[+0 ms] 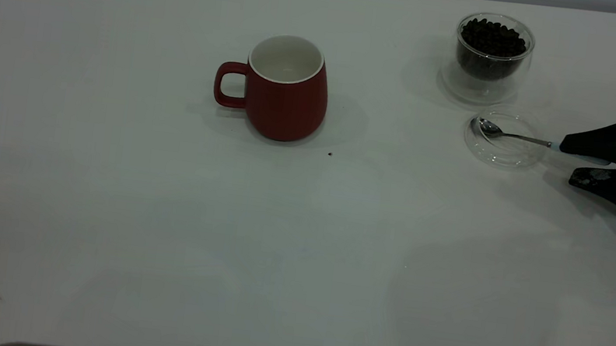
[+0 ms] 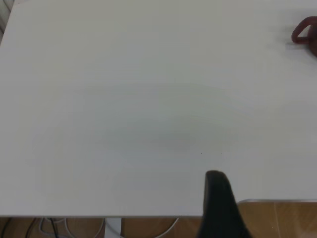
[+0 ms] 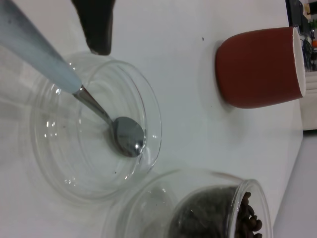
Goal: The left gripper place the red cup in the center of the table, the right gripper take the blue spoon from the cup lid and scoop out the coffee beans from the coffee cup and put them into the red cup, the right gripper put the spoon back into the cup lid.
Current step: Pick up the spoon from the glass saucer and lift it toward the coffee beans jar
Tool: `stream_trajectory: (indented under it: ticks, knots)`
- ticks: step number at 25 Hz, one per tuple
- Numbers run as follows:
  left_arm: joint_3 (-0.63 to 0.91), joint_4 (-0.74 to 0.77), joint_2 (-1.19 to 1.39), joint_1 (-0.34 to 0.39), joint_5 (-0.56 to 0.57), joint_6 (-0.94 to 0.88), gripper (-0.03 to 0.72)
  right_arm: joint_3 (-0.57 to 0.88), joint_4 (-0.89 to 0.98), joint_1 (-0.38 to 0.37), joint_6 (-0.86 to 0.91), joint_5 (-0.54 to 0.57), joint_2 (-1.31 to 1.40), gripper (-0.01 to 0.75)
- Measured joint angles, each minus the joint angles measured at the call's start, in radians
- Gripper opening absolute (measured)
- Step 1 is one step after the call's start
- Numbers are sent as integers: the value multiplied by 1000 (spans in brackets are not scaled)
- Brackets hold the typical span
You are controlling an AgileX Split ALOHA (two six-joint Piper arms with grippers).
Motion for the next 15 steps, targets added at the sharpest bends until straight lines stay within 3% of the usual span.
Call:
stream_trajectory:
  ticks: [15]
  knots:
    - [0, 0, 0, 0, 0, -1, 534, -25, -1, 0, -34, 21, 5, 509]
